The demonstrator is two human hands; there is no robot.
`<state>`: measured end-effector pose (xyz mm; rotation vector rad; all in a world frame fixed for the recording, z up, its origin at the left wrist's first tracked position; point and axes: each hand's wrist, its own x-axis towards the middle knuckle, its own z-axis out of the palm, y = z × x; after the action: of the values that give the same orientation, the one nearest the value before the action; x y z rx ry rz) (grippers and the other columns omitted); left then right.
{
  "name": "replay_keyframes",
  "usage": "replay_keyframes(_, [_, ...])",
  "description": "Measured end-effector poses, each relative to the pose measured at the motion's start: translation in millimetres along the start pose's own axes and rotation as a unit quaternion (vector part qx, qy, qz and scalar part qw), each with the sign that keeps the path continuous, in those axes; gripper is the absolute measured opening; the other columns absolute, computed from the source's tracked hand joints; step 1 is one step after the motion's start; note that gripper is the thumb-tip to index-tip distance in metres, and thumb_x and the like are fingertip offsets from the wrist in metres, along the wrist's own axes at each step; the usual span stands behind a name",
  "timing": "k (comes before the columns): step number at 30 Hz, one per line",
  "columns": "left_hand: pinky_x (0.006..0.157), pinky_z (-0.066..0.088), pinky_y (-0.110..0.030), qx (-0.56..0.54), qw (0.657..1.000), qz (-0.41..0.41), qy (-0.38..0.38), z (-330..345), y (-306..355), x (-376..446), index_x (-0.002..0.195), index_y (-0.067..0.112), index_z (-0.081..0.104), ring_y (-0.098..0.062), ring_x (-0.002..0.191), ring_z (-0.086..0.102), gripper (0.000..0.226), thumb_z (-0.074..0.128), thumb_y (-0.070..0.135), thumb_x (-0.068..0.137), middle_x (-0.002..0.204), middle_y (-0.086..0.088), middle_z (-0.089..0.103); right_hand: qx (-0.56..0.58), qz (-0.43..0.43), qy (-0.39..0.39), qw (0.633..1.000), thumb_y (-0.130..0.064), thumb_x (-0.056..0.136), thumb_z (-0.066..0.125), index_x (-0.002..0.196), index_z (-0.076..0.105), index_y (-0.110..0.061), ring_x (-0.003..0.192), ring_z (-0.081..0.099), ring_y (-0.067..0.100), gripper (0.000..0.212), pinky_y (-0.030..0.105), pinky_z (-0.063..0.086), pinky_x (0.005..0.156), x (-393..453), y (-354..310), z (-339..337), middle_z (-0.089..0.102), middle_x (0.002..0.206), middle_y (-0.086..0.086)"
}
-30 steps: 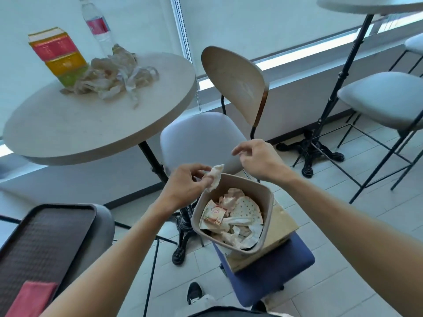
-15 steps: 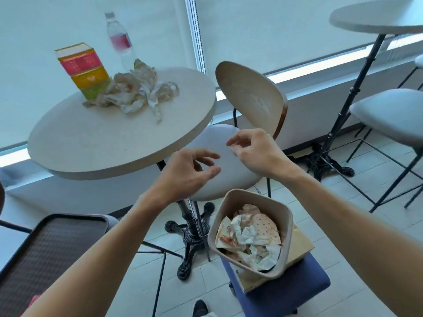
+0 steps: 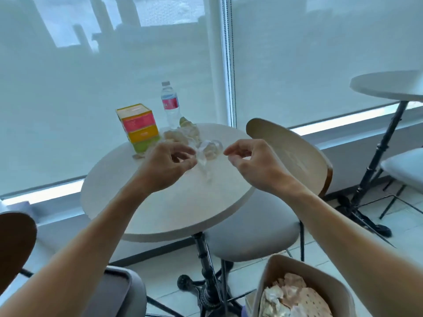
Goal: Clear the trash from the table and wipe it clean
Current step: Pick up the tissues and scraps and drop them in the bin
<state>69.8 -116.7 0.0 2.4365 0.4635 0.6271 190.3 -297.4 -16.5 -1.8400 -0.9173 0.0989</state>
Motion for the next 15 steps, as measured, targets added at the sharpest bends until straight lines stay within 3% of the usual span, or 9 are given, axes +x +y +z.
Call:
replay_keyframes(3, [0.082,0.052,-0.029,0.046,0.998,-0.029,0.032,-10.8,-38.0,24.4,0.107,0.022,0.074,-0.013,0.083,0.064,0.024,0.074,0.019,0.083,0.092,0.008,0.070,-0.004,-0.006,0.008,1.000,-0.015,0.092,0.060,0.093,0.075,-0.023,0.089,0.064,-0.003,0.016,0.005,0.044,0.077,15.4,-8.3,15.1,0.073,0.092,-0.012])
replay_keyframes(7, [0.082,0.043,-0.025,0.129,0.991,-0.031,0.021,-16.4,-83.5,48.8,0.119,0.017,0.069,-0.018,0.091,0.059,0.045,0.064,-0.001,0.079,0.113,-0.005,0.069,-0.018,-0.015,0.015,1.000,-0.015,0.090,0.061,0.091,0.075,-0.025,0.083,0.063,-0.008,0.017,0.000,0.042,0.070,33.8,-15.4,36.6,0.073,0.089,-0.013])
replay_keyframes(11, [0.095,0.049,-0.040,0.177,0.984,-0.018,0.012,-14.4,-110.2,64.5,0.125,0.018,0.067,-0.031,0.115,0.057,0.049,0.065,0.002,0.078,0.128,-0.010,0.062,-0.026,-0.011,0.009,1.000,-0.015,0.091,0.059,0.093,0.075,-0.023,0.084,0.064,-0.003,0.018,-0.002,0.042,0.069,47.3,-19.1,55.3,0.074,0.091,-0.011])
replay_keyframes(15, [0.088,0.048,-0.042,0.196,0.980,0.019,0.020,-14.1,-121.7,72.5,0.121,0.019,0.070,-0.034,0.113,0.057,0.041,0.063,0.005,0.083,0.120,-0.012,0.065,-0.046,-0.002,-0.007,0.999,-0.015,0.091,0.058,0.096,0.075,-0.023,0.088,0.064,0.002,0.019,-0.002,0.040,0.067,58.6,-20.5,73.7,0.073,0.091,-0.010])
